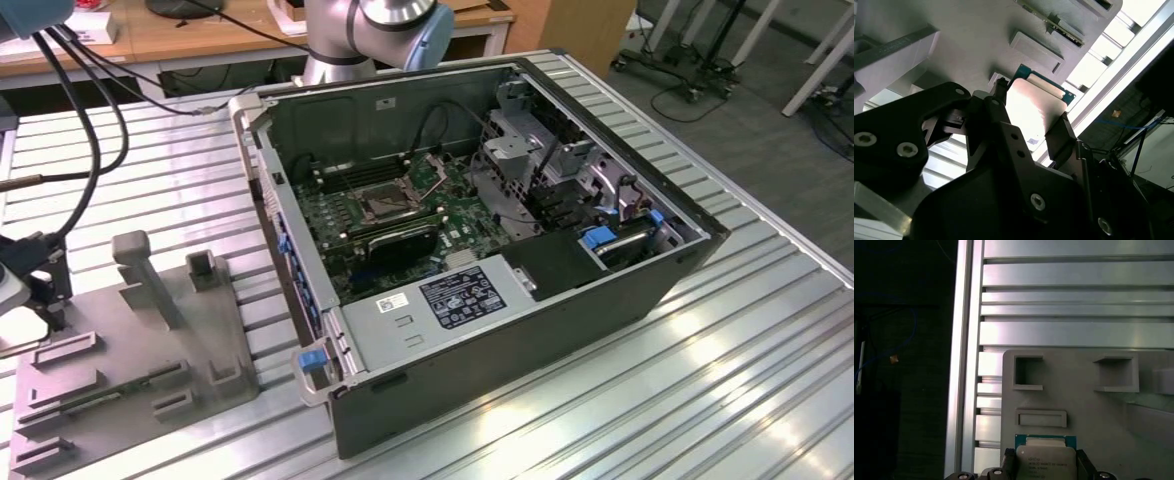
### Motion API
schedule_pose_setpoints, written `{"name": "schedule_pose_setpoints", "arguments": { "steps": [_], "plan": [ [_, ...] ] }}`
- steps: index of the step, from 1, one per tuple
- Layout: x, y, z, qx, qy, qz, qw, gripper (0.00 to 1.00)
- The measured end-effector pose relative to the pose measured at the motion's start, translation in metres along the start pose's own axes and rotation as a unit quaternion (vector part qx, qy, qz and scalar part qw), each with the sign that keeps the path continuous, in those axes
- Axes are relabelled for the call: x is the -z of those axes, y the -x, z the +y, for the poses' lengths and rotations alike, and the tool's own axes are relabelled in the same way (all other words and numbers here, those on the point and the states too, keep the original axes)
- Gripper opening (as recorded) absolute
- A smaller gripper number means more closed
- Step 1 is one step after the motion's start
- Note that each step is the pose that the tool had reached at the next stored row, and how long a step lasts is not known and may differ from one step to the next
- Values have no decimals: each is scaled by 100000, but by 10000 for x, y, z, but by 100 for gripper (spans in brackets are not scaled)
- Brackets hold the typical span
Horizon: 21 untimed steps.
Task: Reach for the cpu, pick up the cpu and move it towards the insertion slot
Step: 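Pick up the cpu and move it towards the insertion slot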
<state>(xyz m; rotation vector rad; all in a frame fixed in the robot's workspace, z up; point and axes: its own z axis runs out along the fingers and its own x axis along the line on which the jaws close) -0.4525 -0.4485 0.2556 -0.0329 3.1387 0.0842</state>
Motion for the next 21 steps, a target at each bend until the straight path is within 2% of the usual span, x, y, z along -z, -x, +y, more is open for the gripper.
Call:
{"name": "schedule_pose_setpoints", "arguments": {
  "steps": [21],
  "plan": [
    [47, 0, 3, -4, -4, 4, 100000, 55]
  ]
}}
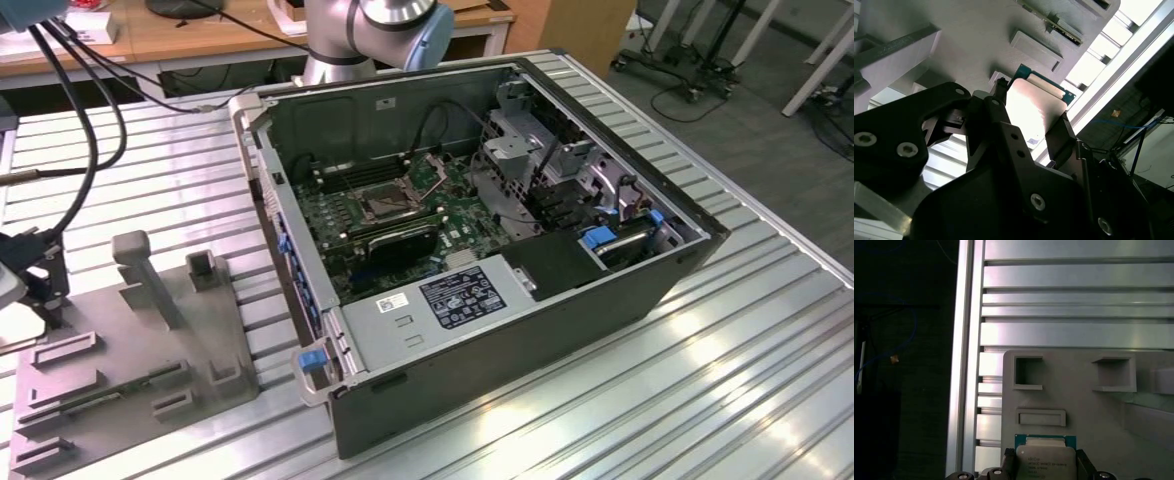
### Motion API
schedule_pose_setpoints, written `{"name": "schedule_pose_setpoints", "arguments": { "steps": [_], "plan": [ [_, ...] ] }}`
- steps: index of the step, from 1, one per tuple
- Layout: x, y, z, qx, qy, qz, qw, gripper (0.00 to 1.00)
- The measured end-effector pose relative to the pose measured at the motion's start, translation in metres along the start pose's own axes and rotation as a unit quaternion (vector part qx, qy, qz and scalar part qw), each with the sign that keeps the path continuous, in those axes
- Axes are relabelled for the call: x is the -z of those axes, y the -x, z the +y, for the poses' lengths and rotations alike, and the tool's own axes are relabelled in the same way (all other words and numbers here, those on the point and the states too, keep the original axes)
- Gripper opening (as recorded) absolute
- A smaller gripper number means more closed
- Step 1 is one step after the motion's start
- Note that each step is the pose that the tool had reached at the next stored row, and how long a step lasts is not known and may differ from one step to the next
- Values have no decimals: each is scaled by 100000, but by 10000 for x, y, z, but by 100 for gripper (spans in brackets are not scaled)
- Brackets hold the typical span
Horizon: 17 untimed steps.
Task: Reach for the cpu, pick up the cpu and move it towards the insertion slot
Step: 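Pick up the cpu and move it towards the insertion slot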
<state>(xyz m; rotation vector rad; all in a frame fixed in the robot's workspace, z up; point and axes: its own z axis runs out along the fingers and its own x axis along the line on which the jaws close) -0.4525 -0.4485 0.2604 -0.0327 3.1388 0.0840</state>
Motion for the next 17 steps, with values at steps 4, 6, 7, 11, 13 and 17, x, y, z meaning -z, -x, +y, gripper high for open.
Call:
{"name": "schedule_pose_setpoints", "arguments": {
  "steps": [4, 6, 7, 11, 13, 17],
  "plan": [
    [47, 0, 2, 3, -78, 6, 100000, 55],
    [50, 0, 3, 2, -87, 5, 100000, 55],
    [53, 0, 3, 1, -90, 5, 100000, 55],
    [62, 0, 3, 2, -89, 3, 100000, 55],
    [66, 0, 4, 1, -89, -1, 100000, 55],
    [75, 0, 4, 0, -98, 4, 100000, 55]
  ]
}}
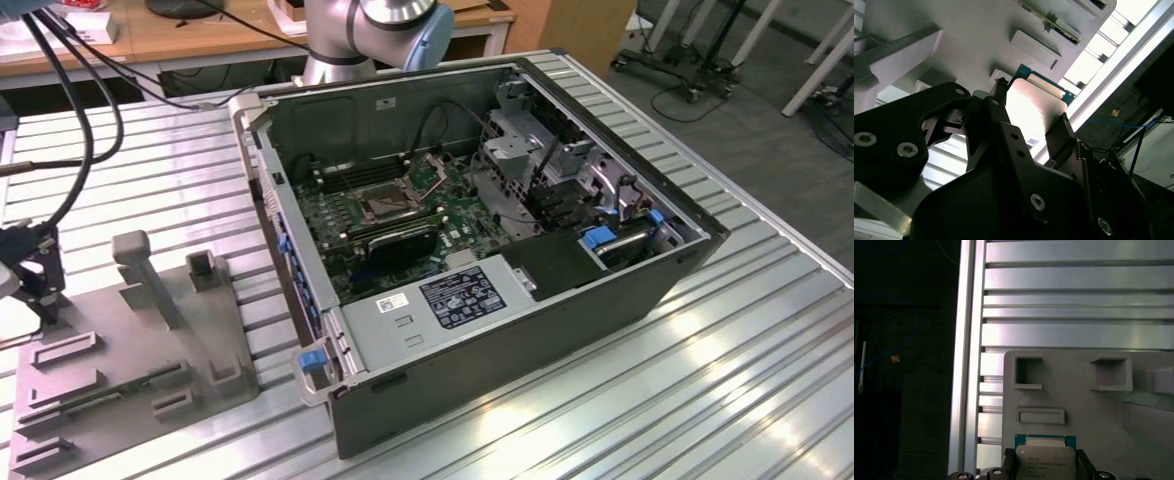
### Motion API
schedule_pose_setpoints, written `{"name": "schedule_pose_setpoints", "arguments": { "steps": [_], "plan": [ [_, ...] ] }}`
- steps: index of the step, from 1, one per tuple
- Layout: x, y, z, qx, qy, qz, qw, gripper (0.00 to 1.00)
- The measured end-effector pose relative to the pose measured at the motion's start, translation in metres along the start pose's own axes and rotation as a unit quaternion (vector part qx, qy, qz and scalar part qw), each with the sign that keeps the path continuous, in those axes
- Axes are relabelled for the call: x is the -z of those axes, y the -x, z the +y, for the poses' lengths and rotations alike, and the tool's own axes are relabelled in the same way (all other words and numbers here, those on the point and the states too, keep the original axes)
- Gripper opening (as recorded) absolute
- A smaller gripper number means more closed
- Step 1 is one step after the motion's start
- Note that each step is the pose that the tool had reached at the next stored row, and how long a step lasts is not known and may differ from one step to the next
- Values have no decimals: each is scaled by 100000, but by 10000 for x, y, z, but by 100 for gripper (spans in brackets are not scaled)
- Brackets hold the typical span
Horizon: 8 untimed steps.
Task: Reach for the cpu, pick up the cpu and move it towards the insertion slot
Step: 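Pick up the cpu and move it towards the insertion slot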
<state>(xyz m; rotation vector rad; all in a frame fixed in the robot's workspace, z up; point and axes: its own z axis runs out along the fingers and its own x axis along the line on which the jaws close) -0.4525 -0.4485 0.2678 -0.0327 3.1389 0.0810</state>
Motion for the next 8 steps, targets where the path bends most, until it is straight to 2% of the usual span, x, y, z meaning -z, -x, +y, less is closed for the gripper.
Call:
{"name": "schedule_pose_setpoints", "arguments": {
  "steps": [8],
  "plan": [
    [18, 0, 1, 0, -2, -1, 100000, 55]
  ]
}}
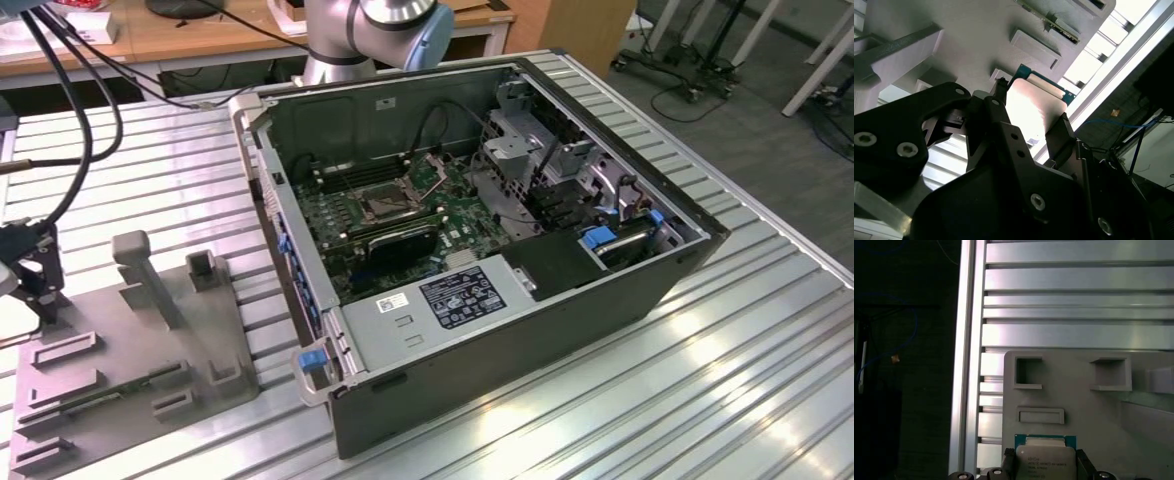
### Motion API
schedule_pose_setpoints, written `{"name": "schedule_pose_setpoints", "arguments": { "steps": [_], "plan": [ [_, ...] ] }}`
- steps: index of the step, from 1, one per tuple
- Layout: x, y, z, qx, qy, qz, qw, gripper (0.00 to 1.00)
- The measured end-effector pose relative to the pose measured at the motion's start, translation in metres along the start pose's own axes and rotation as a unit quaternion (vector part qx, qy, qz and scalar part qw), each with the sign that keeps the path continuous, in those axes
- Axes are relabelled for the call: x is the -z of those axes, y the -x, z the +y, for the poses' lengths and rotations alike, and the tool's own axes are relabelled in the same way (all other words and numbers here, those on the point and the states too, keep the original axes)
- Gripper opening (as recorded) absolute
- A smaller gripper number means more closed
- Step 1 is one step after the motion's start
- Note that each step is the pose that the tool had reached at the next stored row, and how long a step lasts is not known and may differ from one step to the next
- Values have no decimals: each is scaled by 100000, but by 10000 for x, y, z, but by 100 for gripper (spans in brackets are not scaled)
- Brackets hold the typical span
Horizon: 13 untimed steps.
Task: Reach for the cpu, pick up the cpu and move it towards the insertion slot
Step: 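Pick up the cpu and move it towards the insertion slot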
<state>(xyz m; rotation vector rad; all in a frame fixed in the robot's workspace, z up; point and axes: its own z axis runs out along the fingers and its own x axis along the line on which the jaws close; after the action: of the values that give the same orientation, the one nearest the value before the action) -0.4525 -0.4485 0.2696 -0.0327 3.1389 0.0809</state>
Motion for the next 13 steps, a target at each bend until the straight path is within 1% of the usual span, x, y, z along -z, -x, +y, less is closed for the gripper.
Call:
{"name": "schedule_pose_setpoints", "arguments": {
  "steps": [13],
  "plan": [
    [26, 0, 1, 1, -20, 1, 100000, 55]
  ]
}}
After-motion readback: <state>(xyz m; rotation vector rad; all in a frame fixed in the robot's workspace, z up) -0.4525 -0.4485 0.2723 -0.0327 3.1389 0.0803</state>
